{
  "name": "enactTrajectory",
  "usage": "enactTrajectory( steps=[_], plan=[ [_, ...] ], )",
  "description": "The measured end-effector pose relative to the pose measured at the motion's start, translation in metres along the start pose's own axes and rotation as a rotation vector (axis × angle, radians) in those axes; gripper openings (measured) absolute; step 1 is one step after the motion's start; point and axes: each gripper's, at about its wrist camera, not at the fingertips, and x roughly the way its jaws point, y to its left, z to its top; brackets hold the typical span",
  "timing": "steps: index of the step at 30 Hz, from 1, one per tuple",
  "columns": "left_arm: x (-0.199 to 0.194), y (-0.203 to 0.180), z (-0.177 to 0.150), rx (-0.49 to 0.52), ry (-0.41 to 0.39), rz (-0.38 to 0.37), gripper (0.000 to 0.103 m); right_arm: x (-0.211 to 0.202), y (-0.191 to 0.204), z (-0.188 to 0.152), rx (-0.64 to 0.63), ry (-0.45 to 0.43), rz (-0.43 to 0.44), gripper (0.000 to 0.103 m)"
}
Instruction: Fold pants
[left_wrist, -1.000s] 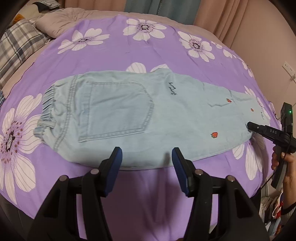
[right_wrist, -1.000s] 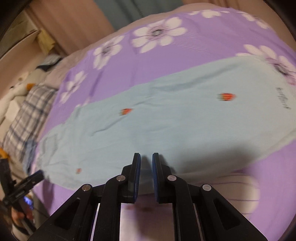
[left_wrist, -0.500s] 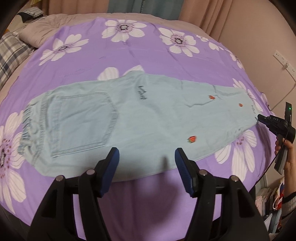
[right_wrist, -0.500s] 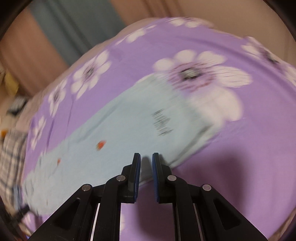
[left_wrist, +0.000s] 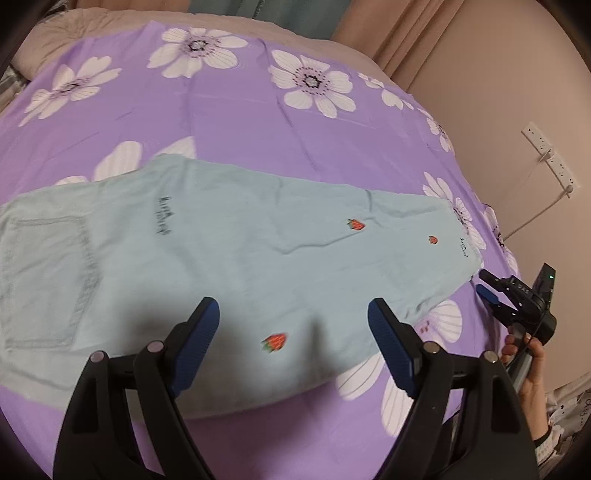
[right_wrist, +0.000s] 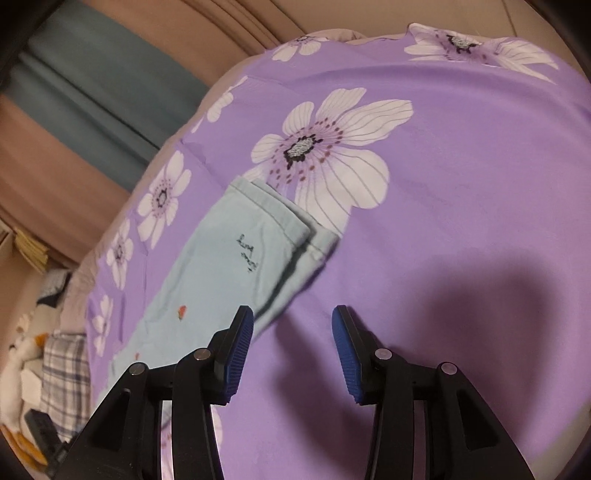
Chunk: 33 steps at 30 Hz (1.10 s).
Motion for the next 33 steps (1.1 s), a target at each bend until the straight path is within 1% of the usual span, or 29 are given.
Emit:
enactTrajectory(
  steps=[3, 6, 7, 8, 9, 10, 12, 14, 16, 17, 18, 20, 22, 23, 26, 29, 31, 32, 33],
  plan=[
    [0.009, -0.006, 0.005, -0.011, 0.012, -0.015, 0.083, 0.011, 0.002, 0.01, 0.005, -0.01, 0.018, 0.044],
    [0.015, -0.01, 0.01, -0.025, 0.02, -0.031, 0.083, 0.026, 0.0, 0.021, 0.055, -0.028, 0.039, 0.044],
    [0.016, -0.01, 0.012, -0.032, 0.021, -0.042, 0.083, 0.03, 0.003, 0.025, 0.05, -0.038, 0.04, 0.042],
    [0.016, -0.01, 0.013, -0.041, 0.023, -0.055, 0.082, 0.031, 0.006, 0.026, 0.029, -0.046, 0.022, 0.036],
    [0.017, -0.01, 0.014, -0.052, 0.026, -0.075, 0.082, 0.033, 0.01, 0.028, 0.007, -0.054, 0.002, 0.017],
    [0.018, -0.01, 0.015, -0.068, 0.031, -0.093, 0.082, 0.034, 0.015, 0.029, -0.014, -0.06, -0.011, 0.009],
    [0.019, -0.008, 0.017, -0.114, 0.039, -0.136, 0.082, 0.033, 0.03, 0.03, -0.067, -0.089, -0.028, 0.008],
    [0.018, -0.006, 0.021, -0.168, 0.036, -0.189, 0.082, 0.025, 0.052, 0.027, -0.156, -0.133, -0.038, 0.008],
    [0.017, -0.006, 0.025, -0.205, 0.03, -0.235, 0.082, 0.015, 0.086, 0.019, -0.294, -0.184, -0.03, 0.008],
    [0.016, -0.007, 0.028, -0.236, 0.024, -0.278, 0.082, 0.009, 0.11, 0.01, -0.383, -0.203, -0.005, 0.008],
    [0.016, -0.007, 0.029, -0.26, 0.021, -0.318, 0.083, 0.008, 0.126, 0.003, -0.442, -0.209, 0.008, 0.008],
    [0.015, -0.011, 0.033, -0.297, 0.012, -0.392, 0.084, 0.008, 0.157, -0.017, -0.565, -0.216, 0.008, 0.008],
    [0.014, -0.015, 0.036, -0.303, -0.002, -0.434, 0.091, 0.01, 0.183, -0.041, -0.676, -0.213, 0.028, 0.008],
    [0.015, -0.017, 0.037, -0.312, -0.005, -0.449, 0.093, 0.012, 0.198, -0.058, -0.736, -0.205, 0.054, 0.008],
    [0.02, -0.018, 0.04, -0.343, -0.008, -0.499, 0.094, 0.02, 0.222, -0.091, -0.848, -0.179, 0.094, 0.008],
    [0.037, -0.008, 0.039, -0.418, 0.029, -0.55, 0.094, 0.034, 0.243, -0.124, -0.935, -0.132, 0.132, 0.008],
    [0.048, -0.001, 0.034, -0.462, 0.058, -0.581, 0.09, 0.041, 0.25, -0.142, -0.979, -0.099, 0.145, 0.008],
    [0.052, 0.003, 0.031, -0.482, 0.07, -0.599, 0.086, 0.044, 0.253, -0.15, -1.002, -0.084, 0.147, 0.008],
    [0.054, 0.007, 0.029, -0.495, 0.075, -0.617, 0.068, 0.045, 0.255, -0.157, -1.018, -0.073, 0.151, 0.008]
  ],
)
